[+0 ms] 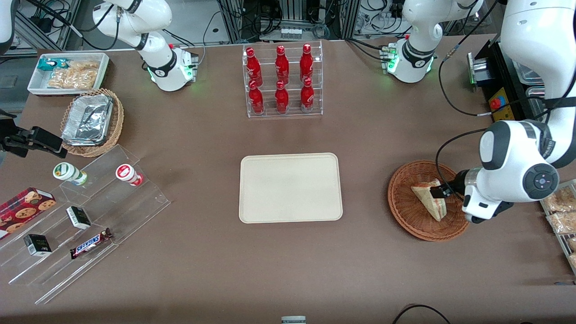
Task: Place sandwich from basket to tray
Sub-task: 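Move the left gripper down over the sandwich in the wicker basket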
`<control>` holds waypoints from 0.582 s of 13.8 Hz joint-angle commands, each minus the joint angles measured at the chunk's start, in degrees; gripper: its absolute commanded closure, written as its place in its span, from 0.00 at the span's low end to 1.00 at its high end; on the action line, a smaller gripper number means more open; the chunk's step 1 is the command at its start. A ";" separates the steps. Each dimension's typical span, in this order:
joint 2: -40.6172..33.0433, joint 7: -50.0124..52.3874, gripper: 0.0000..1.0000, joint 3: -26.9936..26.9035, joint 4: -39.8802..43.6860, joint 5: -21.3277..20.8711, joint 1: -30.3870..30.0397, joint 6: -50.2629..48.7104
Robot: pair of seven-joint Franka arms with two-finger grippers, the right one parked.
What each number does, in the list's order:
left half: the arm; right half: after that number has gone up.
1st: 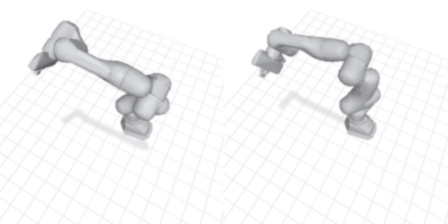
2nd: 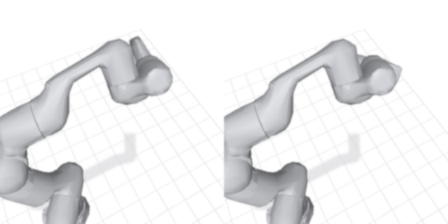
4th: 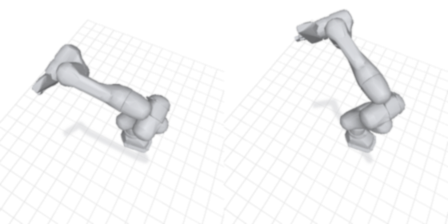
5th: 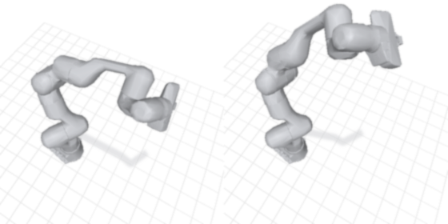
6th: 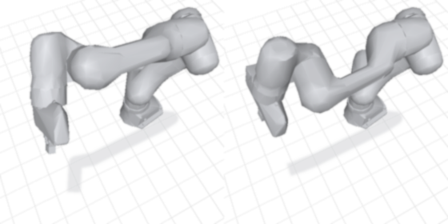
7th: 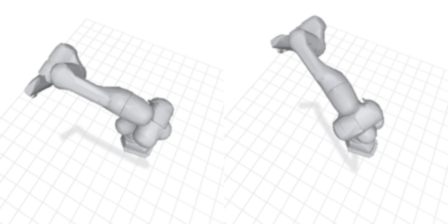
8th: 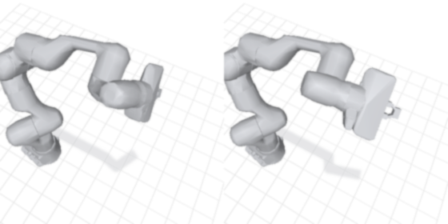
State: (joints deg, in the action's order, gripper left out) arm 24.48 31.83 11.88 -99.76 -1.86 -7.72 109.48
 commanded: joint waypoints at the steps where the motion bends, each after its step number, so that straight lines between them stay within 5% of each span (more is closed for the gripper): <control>1: 0.65 5.07 0.00 0.16 -1.93 -0.07 0.33 5.11; 8: 4.44 6.13 0.00 0.25 -4.83 -0.07 0.60 14.08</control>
State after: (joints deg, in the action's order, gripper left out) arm 28.75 36.75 12.09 -103.42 -1.86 -7.45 120.97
